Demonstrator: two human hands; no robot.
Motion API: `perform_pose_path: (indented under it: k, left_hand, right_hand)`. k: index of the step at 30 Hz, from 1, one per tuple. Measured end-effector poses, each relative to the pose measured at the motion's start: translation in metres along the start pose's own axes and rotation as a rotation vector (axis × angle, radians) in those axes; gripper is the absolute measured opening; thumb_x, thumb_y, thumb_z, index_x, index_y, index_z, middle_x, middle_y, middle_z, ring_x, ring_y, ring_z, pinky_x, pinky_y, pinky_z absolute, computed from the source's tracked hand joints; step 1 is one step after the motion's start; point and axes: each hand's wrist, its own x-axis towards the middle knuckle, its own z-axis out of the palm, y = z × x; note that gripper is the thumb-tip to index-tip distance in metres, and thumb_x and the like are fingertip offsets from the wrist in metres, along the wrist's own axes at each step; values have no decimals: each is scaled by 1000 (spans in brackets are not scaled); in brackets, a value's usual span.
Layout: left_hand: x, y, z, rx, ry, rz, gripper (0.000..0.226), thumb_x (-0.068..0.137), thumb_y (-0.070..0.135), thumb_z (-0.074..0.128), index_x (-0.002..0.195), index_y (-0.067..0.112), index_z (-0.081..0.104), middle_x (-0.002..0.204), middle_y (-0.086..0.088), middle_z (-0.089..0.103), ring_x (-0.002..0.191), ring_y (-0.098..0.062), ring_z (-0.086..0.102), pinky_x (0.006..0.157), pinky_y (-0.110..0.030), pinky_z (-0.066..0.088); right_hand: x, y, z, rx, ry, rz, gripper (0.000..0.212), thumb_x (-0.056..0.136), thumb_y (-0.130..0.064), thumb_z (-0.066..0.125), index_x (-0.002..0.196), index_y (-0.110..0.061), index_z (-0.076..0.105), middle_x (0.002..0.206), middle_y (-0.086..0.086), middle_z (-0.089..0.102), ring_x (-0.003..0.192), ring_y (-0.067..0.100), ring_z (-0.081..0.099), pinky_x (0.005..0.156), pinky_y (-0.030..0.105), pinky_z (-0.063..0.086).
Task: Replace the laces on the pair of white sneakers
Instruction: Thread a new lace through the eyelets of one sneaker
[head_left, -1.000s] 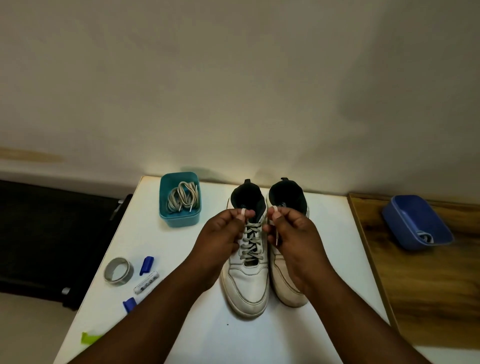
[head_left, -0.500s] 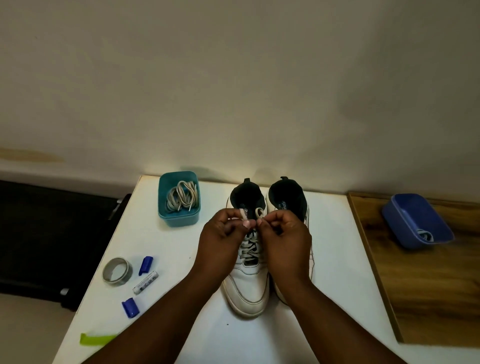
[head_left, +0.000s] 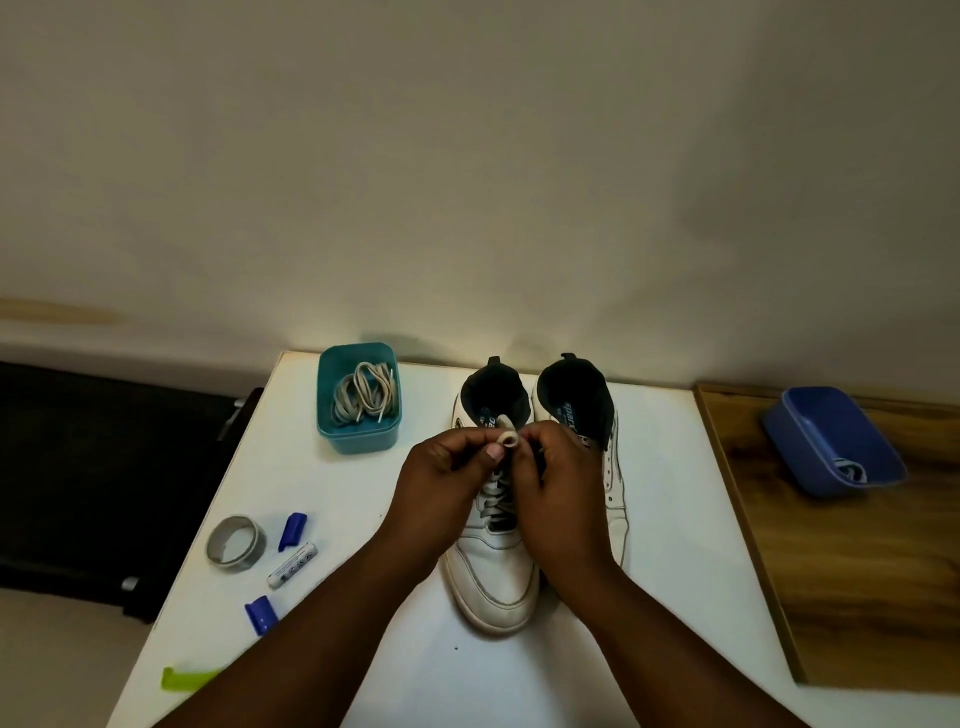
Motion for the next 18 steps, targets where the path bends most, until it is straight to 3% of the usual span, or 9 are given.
perform_pose_path:
  k: [4, 10, 15, 18]
  left_hand:
    - [5, -2, -4, -35, 3, -56, 19, 94, 11, 72, 111, 14, 68, 98, -12, 77, 98, -22, 75, 91, -35, 59]
    - [5, -1, -5, -20, -68, -66, 33, 95, 9, 70, 127, 17, 69, 101, -7, 78, 101, -16, 74, 89, -25, 58]
    - [6, -2, -4, 23, -98, -53, 45, 96, 13, 70, 139, 16, 61, 104, -5, 78, 107, -14, 73, 101, -38, 55]
    - [4, -2, -4, 30, -99, -28, 32, 96, 9, 68, 127, 17, 69, 103, -5, 78, 103, -15, 74, 99, -38, 57]
  right_hand:
    - [0, 5, 0, 10, 3, -27, 11, 102, -25, 57, 97, -27, 67, 91, -11, 63, 84, 5, 61, 74, 34, 54]
    - [0, 9, -2, 21, -1, -19, 15, 99, -23, 63, 102, -29, 76, 88, -12, 66, 83, 4, 63, 73, 32, 54]
    - [1, 7, -5, 88, -27, -48, 17, 99, -16, 60, 103, -27, 72, 100, -13, 66, 94, 4, 63, 80, 35, 55]
    - [1, 6, -5, 114, -45, -66, 17, 99, -13, 60, 104, -26, 71, 101, -12, 65, 95, 5, 63, 82, 37, 54]
